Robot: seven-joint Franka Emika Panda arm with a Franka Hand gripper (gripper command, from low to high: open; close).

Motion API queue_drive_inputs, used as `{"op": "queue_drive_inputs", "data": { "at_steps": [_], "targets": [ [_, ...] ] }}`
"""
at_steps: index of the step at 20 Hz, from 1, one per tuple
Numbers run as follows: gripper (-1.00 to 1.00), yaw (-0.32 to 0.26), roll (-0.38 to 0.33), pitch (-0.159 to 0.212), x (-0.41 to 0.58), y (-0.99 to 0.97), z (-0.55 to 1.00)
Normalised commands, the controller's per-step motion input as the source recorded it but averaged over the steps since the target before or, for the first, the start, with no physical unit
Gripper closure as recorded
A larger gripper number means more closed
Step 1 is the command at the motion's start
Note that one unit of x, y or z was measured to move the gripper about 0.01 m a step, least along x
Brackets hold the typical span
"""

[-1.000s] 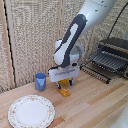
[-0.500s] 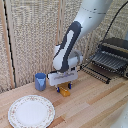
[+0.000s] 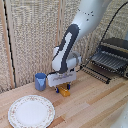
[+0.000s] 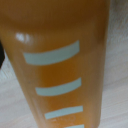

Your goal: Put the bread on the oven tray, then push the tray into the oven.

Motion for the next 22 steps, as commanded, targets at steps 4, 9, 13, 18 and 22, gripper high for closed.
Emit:
{"op": "queue_drive_inputs", "data": {
  "at_steps": [4,9,13,18,22],
  "targets": [
    [1.00,-0.044,-0.033,-0.013,0.000,0.18,0.00],
    [1.00,-0.091,-0.031,-0.010,0.002,0.13,0.07],
    [1.00,-0.272,-0.033,-0.014,0.124,-0.04,0.38],
    [1.00,-0.248,-0.108,0.007,0.413,-0.14,0.67],
    [1.00,-0.268,-0.123,0.017,0.449,-0.12,0.70]
  ]
}}
